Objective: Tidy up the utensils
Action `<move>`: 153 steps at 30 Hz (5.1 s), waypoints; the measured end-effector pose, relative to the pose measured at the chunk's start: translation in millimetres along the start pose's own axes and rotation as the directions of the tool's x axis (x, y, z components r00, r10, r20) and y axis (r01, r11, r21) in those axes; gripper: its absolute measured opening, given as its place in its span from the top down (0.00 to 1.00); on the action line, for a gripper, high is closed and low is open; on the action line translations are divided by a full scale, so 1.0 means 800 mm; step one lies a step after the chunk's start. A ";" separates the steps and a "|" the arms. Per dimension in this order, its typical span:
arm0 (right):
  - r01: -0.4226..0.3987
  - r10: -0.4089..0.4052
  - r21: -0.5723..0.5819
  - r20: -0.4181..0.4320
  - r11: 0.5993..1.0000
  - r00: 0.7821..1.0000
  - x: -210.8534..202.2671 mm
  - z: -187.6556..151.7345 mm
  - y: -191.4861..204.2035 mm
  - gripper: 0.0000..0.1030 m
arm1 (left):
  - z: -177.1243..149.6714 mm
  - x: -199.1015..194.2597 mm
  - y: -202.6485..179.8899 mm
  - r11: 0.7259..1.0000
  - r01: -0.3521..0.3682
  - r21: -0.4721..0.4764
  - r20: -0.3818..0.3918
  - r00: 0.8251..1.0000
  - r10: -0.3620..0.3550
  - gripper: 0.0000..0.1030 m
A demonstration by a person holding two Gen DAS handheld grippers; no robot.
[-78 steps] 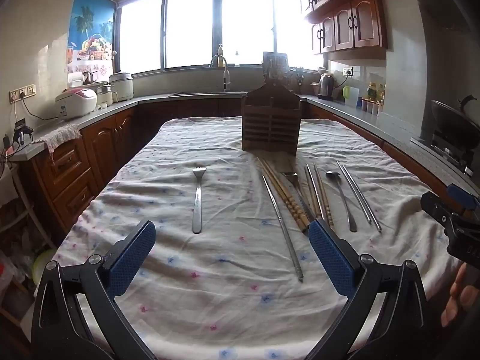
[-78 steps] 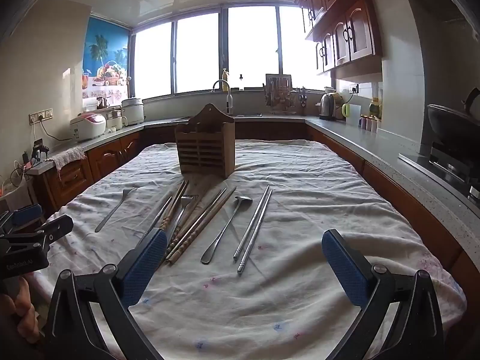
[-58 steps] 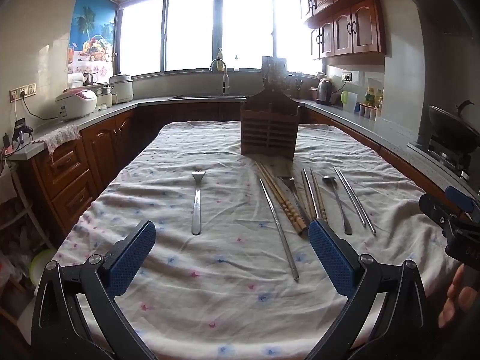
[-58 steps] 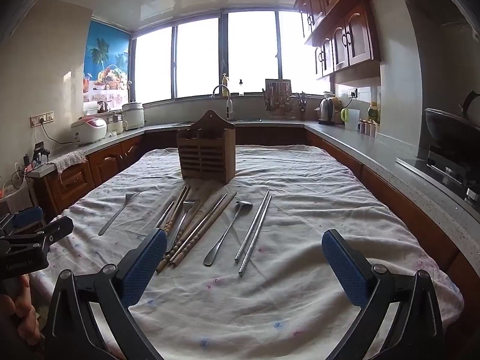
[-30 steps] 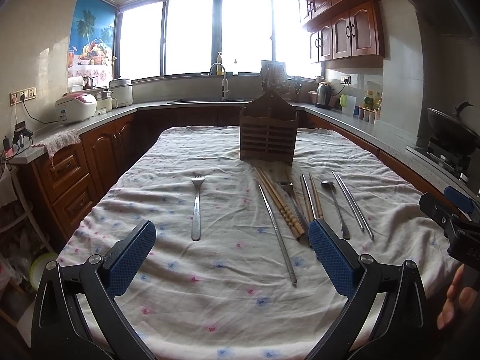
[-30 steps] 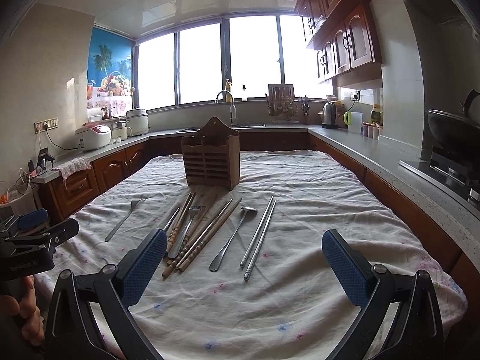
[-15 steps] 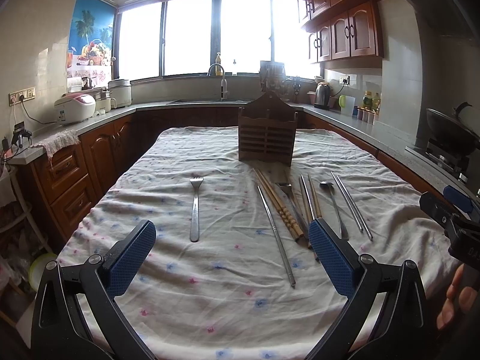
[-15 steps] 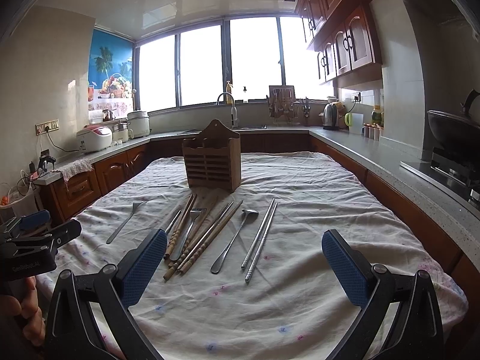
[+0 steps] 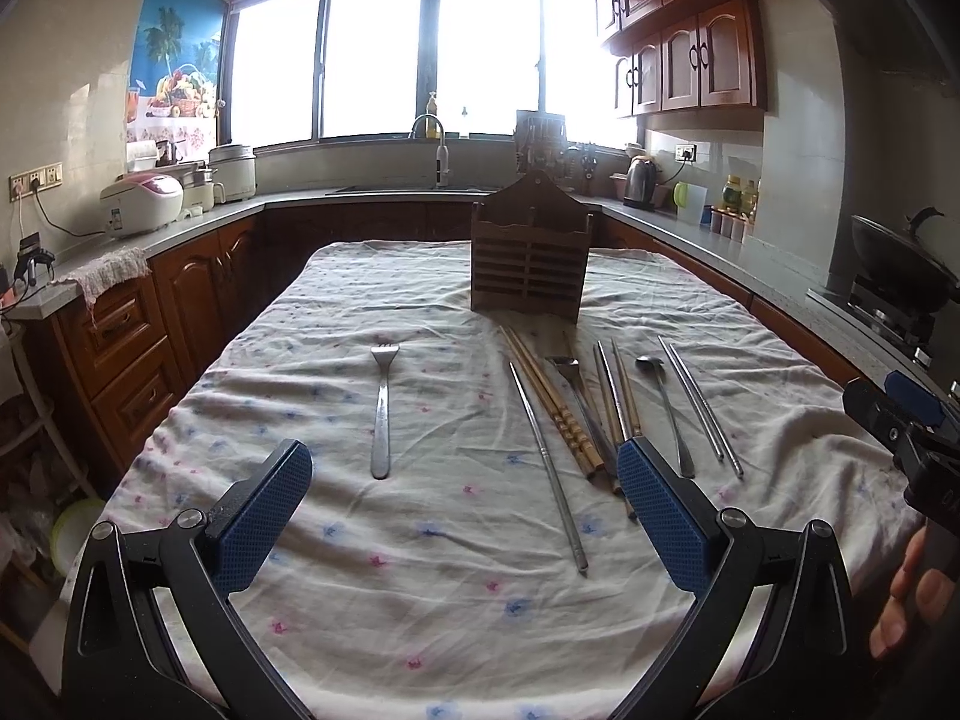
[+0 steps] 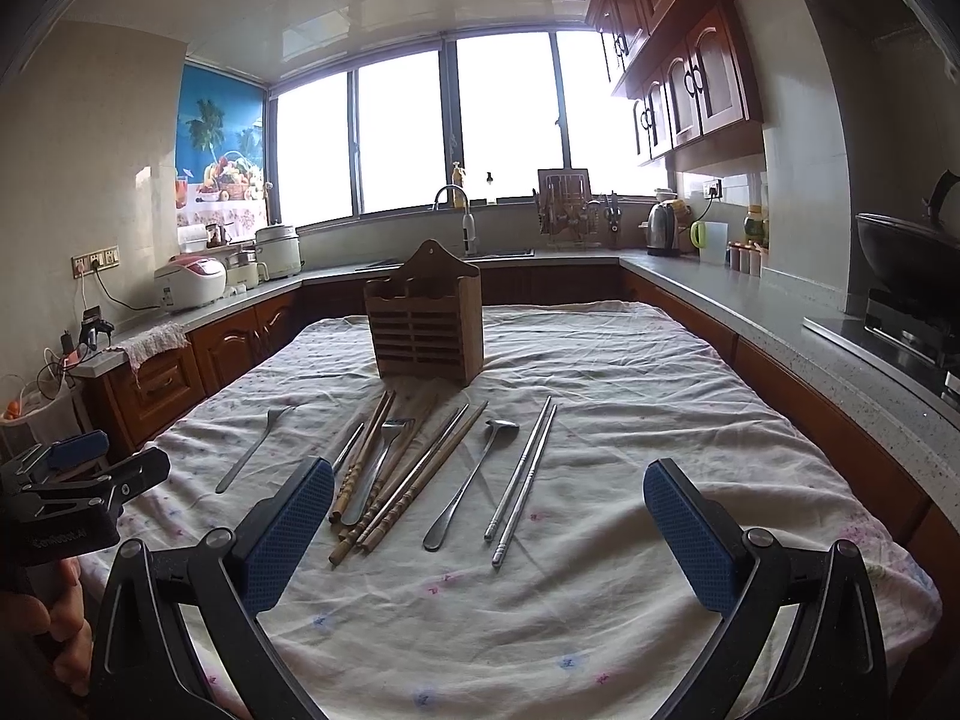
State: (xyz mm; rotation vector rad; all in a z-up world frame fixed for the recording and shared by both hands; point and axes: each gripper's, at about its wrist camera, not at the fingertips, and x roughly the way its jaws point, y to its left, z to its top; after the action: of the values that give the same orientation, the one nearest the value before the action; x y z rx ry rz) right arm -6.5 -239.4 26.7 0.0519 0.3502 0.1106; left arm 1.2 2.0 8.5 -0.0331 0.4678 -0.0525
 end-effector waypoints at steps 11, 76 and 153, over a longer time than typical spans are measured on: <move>-0.012 0.015 0.057 -0.058 0.998 0.998 0.029 0.022 -0.017 0.00 | 0.031 0.039 0.018 0.998 0.028 -0.063 -0.080 0.996 -0.033 0.00; 0.023 0.076 0.163 -0.571 0.986 0.817 0.395 0.045 -0.077 0.91 | 0.126 0.417 -0.042 0.978 0.204 -0.038 -0.570 0.799 -0.189 0.93; -0.203 0.192 0.227 0.073 0.952 0.979 0.312 0.359 -0.028 0.96 | 0.433 0.248 0.061 0.957 0.259 -0.131 0.159 0.958 -0.238 0.96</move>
State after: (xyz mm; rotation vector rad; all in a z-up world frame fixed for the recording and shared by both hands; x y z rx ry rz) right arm 328.2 -241.8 209.9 0.3230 0.3059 0.2659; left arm 336.3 46.2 226.0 -0.2434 0.3226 -0.2613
